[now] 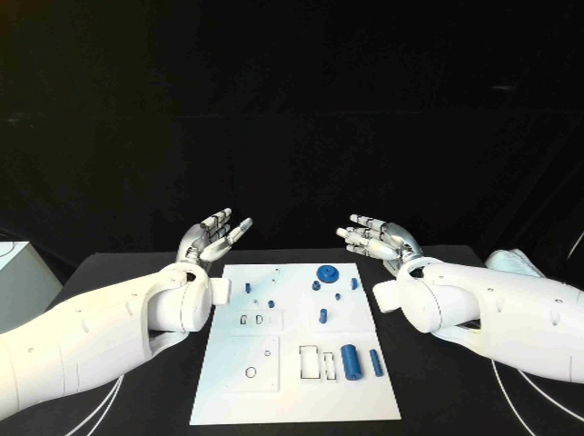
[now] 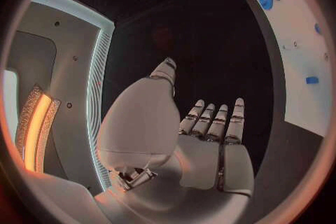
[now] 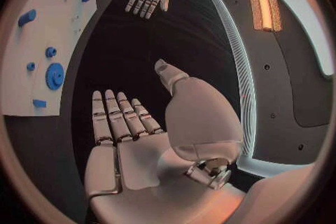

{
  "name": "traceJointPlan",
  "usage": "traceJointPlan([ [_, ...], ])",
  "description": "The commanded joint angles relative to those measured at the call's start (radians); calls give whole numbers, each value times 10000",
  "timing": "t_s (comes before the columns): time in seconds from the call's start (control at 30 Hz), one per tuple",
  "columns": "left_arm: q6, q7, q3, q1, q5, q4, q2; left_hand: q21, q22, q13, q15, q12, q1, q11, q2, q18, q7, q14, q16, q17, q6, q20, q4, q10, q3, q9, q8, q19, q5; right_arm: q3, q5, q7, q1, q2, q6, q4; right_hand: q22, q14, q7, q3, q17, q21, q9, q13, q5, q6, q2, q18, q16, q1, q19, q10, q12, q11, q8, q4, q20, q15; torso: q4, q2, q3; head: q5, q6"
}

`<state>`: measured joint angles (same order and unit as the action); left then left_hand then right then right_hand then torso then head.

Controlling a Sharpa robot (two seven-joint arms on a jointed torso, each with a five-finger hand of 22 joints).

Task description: Assemble the parts on the task board

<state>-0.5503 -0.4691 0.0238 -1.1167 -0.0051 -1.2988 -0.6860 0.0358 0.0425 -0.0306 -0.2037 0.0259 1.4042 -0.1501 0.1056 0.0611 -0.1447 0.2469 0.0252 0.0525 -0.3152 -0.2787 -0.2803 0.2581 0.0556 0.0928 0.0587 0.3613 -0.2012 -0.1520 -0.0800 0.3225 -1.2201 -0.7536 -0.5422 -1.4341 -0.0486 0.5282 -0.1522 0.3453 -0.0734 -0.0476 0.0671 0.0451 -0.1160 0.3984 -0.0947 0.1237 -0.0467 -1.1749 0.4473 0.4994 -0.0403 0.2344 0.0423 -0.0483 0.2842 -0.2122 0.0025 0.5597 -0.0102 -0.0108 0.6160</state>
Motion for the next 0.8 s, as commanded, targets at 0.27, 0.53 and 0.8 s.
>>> traceJointPlan([
  [0.27,1701,141,1,-103,-494,33,-136,408,192,-167,-47,282,730,-478,-385,553,-828,2293,537,344,-1204,-123,-94,1856,169,161,268,1391,-46,-103,-4082,-260,-259,-228,705,294,-138,2604,-1249,168,-213,-332,302,152,75,2210,0,205,-439,-1164,1591,2765,-241,52,473,384,55,-29,241,168,-69,-224,209],
  [0.53,1750,184,-8,-182,-698,-372,-386,1354,506,-363,135,811,1270,-623,-282,1113,-877,5662,1364,915,-4005,-104,-50,5668,987,623,1032,4069,-139,-74,-6532,-579,-405,-347,528,389,-313,4242,-810,462,-369,-887,647,197,275,4881,-157,604,-958,-1818,3619,4826,-413,-434,1093,732,-10,461,391,344,-104,-363,262],
  [0.8,1866,357,-56,-274,-822,-1195,-869,2672,1009,-463,790,968,1621,-142,377,1223,-655,7589,2189,2025,-5659,516,31,7762,1972,921,1700,6022,-48,-47,-8854,-1575,-684,-408,920,337,-346,5714,-481,1714,-895,-1314,704,196,275,5923,-622,620,-1501,-1780,4911,6339,-415,-849,1292,762,-501,988,529,671,-130,-541,183],
])
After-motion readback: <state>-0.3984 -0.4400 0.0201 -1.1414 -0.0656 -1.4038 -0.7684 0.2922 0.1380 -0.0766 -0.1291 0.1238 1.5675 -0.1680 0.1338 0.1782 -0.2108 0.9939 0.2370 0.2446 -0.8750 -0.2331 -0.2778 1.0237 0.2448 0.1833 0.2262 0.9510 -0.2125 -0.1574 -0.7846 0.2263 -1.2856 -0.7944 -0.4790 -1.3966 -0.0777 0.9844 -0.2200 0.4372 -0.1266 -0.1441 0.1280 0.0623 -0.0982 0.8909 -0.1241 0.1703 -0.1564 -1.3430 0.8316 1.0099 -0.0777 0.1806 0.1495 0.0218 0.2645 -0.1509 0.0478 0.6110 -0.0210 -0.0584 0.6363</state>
